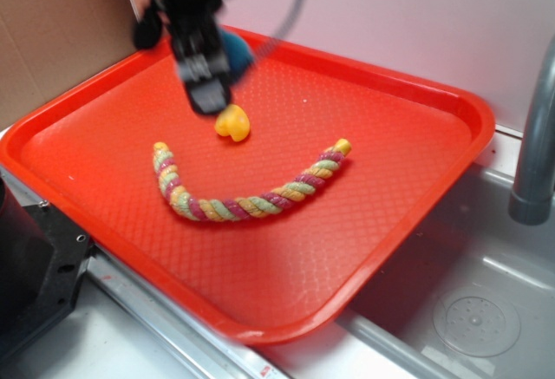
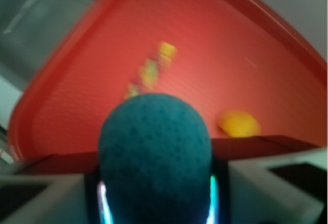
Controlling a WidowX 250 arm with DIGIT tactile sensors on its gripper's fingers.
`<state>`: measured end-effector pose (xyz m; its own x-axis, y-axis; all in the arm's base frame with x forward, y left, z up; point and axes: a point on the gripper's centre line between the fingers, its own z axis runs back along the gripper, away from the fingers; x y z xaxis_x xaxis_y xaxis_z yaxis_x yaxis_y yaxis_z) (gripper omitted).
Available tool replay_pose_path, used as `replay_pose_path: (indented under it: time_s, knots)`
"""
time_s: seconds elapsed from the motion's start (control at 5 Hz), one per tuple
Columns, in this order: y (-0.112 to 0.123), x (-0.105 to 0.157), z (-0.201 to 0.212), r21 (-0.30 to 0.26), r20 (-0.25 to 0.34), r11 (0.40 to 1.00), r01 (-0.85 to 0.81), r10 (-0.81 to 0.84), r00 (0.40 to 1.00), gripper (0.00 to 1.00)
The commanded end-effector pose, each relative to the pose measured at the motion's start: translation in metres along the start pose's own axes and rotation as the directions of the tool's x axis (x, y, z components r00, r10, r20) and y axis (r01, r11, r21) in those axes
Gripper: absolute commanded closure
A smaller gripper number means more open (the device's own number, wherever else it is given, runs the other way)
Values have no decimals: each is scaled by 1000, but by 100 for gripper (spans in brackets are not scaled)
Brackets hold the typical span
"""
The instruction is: Grab the blue ball.
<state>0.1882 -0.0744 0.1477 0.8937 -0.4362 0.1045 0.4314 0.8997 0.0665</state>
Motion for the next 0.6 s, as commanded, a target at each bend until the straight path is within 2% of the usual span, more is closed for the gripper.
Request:
replay_pose_path:
  time_s: [0.0, 0.2, 0.4]
  knots:
    - [27, -21, 38, 53, 14, 880, -472, 472, 882, 100]
    - [39, -31, 40, 49, 14, 804, -593, 593, 805, 100]
    - [36, -31, 35, 88, 34, 775, -625, 625, 780, 100]
